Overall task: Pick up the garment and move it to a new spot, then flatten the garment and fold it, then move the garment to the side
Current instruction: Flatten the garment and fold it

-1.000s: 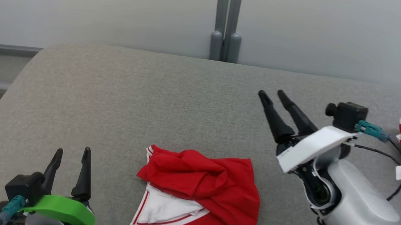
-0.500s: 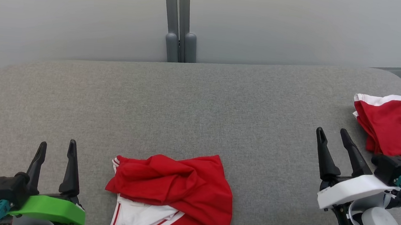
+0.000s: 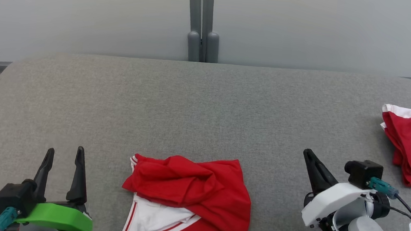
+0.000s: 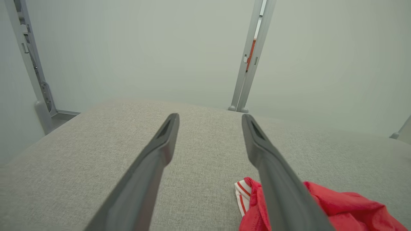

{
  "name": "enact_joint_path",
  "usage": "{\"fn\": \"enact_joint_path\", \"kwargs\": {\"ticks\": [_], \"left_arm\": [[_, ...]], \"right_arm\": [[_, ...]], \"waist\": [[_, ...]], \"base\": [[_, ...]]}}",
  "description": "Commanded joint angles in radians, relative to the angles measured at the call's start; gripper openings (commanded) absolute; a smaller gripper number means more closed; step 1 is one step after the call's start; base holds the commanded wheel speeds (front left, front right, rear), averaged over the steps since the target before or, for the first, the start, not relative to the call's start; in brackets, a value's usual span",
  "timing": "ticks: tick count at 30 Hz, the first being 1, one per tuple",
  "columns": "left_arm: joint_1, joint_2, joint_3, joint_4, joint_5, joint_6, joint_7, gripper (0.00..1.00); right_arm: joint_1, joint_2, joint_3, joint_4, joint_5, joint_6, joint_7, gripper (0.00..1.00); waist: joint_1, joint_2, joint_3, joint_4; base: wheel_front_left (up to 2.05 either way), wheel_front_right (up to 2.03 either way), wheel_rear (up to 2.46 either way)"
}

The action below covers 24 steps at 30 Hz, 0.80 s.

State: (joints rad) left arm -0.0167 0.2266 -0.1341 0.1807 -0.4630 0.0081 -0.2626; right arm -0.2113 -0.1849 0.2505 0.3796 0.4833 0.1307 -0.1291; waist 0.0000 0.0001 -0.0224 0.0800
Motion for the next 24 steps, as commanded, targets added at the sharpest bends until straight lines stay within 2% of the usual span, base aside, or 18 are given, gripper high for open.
{"fn": "enact_joint_path", "kwargs": {"ticks": [1, 9, 16, 24], "left_arm": [[-0.001, -0.007, 0.0, 0.005, 0.009, -0.005, -0.002, 1.0], [-0.015, -0.023, -0.009, 0.032, 0.018, -0.019, -0.002, 1.0], [-0.023, -0.027, -0.009, 0.052, 0.024, -0.032, -0.002, 1.0], [-0.037, -0.026, -0.007, 0.061, 0.028, -0.042, -0.002, 1.0]], "right_arm": [[-0.025, 0.0, 0.012, 0.014, -0.003, 0.0, 0.005, 0.0], [-0.107, 0.031, 0.136, 0.193, 0.039, 0.0, 0.075, 0.0], [-0.149, 0.076, 0.204, 0.349, 0.102, 0.0, 0.054, 0.0], [-0.188, 0.116, 0.347, 0.416, 0.169, 0.0, 0.049, 0.0]], "waist": [[0.0, -0.0001, 0.0, 0.04], [0.0, -0.0001, -0.004, 0.151], [0.0, -0.0001, 0.004, 0.241], [0.0, -0.0001, 0.023, 0.289]], "base": [[0.0, 0.0, 0.0], [0.0, 0.0, 0.0], [0.0, 0.0, 0.0], [0.0, 0.0, 0.0]]}}
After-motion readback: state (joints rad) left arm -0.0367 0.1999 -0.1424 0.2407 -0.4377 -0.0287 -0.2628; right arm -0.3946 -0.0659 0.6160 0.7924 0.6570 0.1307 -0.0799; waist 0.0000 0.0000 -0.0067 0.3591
